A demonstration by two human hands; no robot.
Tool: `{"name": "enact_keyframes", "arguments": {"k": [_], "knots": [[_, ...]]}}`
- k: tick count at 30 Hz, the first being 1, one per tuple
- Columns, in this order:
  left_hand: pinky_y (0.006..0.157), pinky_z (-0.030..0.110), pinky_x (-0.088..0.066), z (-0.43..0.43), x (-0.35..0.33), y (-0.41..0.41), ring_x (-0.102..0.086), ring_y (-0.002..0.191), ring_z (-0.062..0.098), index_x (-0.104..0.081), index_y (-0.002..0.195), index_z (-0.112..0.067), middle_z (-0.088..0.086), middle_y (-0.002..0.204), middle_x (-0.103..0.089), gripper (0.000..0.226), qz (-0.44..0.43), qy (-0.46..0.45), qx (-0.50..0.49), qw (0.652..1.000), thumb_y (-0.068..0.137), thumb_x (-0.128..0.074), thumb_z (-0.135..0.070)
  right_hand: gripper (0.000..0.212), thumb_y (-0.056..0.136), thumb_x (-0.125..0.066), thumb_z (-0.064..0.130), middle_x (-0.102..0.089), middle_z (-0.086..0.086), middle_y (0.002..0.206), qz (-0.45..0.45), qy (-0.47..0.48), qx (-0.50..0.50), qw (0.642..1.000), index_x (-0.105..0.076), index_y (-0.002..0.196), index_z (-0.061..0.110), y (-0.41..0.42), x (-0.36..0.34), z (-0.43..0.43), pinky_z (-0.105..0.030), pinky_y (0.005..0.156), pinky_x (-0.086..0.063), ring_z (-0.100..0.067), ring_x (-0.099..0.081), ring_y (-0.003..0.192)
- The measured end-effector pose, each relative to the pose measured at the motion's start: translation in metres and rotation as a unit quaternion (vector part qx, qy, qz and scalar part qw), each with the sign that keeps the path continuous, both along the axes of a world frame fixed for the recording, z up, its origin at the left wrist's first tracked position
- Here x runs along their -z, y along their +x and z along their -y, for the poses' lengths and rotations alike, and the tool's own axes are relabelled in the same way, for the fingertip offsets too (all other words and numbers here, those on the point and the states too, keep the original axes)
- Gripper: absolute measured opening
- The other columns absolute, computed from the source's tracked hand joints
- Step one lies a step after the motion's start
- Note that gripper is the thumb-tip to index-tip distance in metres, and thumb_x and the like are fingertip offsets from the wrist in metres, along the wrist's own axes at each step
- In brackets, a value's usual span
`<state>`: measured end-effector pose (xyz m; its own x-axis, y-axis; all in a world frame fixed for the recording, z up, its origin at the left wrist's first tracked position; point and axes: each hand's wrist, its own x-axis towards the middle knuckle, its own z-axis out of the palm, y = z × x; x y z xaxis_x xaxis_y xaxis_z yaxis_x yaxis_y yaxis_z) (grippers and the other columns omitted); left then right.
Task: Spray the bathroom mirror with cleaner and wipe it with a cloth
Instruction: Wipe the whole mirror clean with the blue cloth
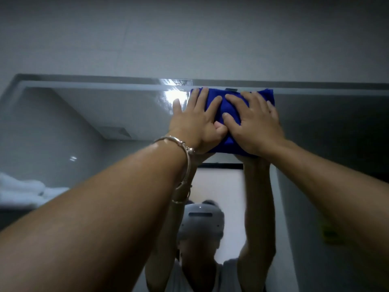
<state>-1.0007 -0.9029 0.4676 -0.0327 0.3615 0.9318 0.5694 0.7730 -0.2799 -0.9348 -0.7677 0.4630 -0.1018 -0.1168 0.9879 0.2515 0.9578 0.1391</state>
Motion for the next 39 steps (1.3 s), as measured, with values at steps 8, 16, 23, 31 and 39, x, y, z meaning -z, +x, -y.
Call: {"name": "enact_keyframes", "arguments": {"k": [8,16,23,31,39], "knots": [[0.113,0.059,0.002,0.073,-0.034,-0.05,0.002,0.146,0.018,-0.006,0.151,-0.026,0.003,0.159,0.0,0.063,-0.026,0.038,-0.008,0.999,0.092,-0.022,-0.043,0.054,0.095,-0.034,0.052,-0.028,0.0,0.153,-0.001,0.0,-0.022,1.0,-0.03,0.146,0.036,-0.045,-0.04,0.076,-0.045,0.117,-0.007,-0.019,-0.016,0.143],[0.113,0.061,0.002,0.195,0.003,-0.112,0.0,0.146,0.018,-0.002,0.15,-0.027,0.002,0.159,0.003,0.077,0.048,0.098,-0.061,0.992,0.077,-0.012,-0.049,0.054,0.095,-0.033,0.053,-0.026,-0.001,0.154,0.052,0.103,-0.046,0.992,-0.03,0.146,0.035,-0.115,-0.027,0.192,-0.043,0.116,-0.004,-0.02,-0.014,0.143],[0.113,0.059,-0.001,0.183,0.006,-0.091,0.002,0.146,0.022,-0.001,0.151,-0.021,0.007,0.159,0.004,0.079,0.069,0.086,-0.1,0.989,0.077,-0.012,-0.045,0.054,0.098,-0.027,0.054,-0.018,0.0,0.158,0.082,0.118,-0.03,0.989,-0.024,0.148,0.035,-0.102,-0.03,0.175,-0.041,0.117,-0.003,-0.019,-0.007,0.146],[0.114,0.057,0.0,0.054,0.005,-0.028,0.01,0.145,0.025,-0.001,0.151,-0.02,0.009,0.159,0.009,0.064,0.042,0.056,-0.01,0.998,0.094,-0.026,-0.036,0.054,0.098,-0.028,0.053,-0.018,0.001,0.158,0.07,0.052,-0.018,0.996,-0.024,0.149,0.035,-0.026,-0.021,0.05,-0.043,0.119,-0.004,-0.018,-0.007,0.147],[0.114,0.055,-0.002,-0.084,0.031,0.051,0.009,0.145,0.026,0.001,0.151,-0.02,0.009,0.159,0.009,0.065,-0.002,0.009,-0.008,1.0,0.094,-0.023,-0.039,0.053,0.1,-0.028,0.05,-0.017,-0.001,0.158,0.029,-0.002,0.0,1.0,-0.022,0.149,0.032,0.055,0.026,-0.084,-0.043,0.118,-0.003,-0.02,-0.006,0.147]]}}
